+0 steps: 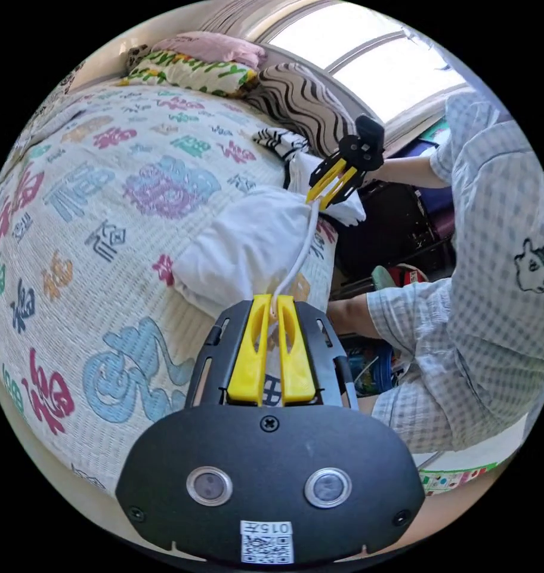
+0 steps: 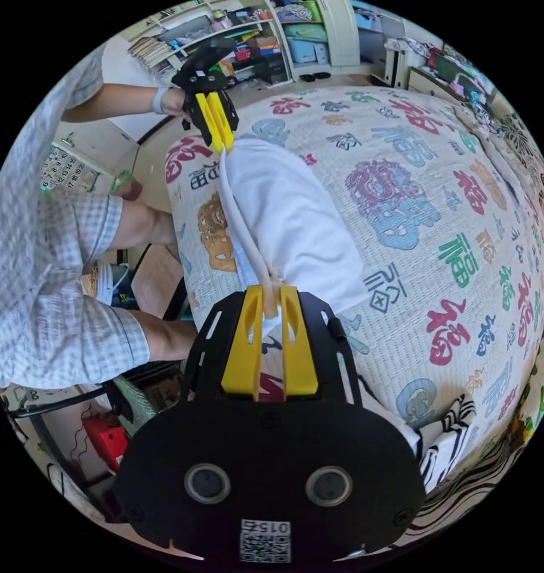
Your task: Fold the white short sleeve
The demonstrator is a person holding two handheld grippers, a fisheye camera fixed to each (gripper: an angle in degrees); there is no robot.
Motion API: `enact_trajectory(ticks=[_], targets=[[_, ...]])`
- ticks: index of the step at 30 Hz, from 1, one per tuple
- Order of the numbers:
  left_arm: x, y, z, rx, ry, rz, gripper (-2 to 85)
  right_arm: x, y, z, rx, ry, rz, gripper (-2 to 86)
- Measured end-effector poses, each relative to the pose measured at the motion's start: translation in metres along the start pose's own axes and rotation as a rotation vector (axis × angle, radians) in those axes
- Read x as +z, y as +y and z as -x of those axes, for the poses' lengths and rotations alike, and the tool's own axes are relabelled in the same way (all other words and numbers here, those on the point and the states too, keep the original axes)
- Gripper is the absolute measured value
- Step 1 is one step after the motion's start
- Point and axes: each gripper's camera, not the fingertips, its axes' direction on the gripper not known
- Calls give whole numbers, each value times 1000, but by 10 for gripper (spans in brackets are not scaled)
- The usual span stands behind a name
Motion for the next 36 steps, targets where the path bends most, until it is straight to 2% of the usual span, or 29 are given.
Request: enact_trajectory(ticks=[4,8,10,14,17,20,22,30,32,34,36], targets=[[47,-2,-6,-20,-63,133,5,40,3,16,106,-70,59,59],[50,-2,-2,-49,-36,162,15,32,17,27,199,-105,56,62],[42,-2,5,-104,15,189,26,12,33,25,317,-135,25,47],[13,-16,7,-145,60,38,42,-26,37,26,382,-168,-127,42],[23,-40,13,-159,96,-46,48,-23,9,31,352,-224,-206,34],[66,-52,33,-215,110,1,28,14,-23,36,320,-285,-127,9],[96,-42,50,-246,102,81,2,44,-20,40,330,-260,-4,-2],[93,-21,68,-325,60,96,1,7,43,42,545,-299,-60,2],[79,-15,79,-374,90,18,15,-14,65,37,648,-287,-143,20],[67,-2,104,-476,185,-76,119,-30,96,27,784,-325,-237,61],[70,5,122,-531,225,-90,177,-32,111,23,835,-358,-279,82]])
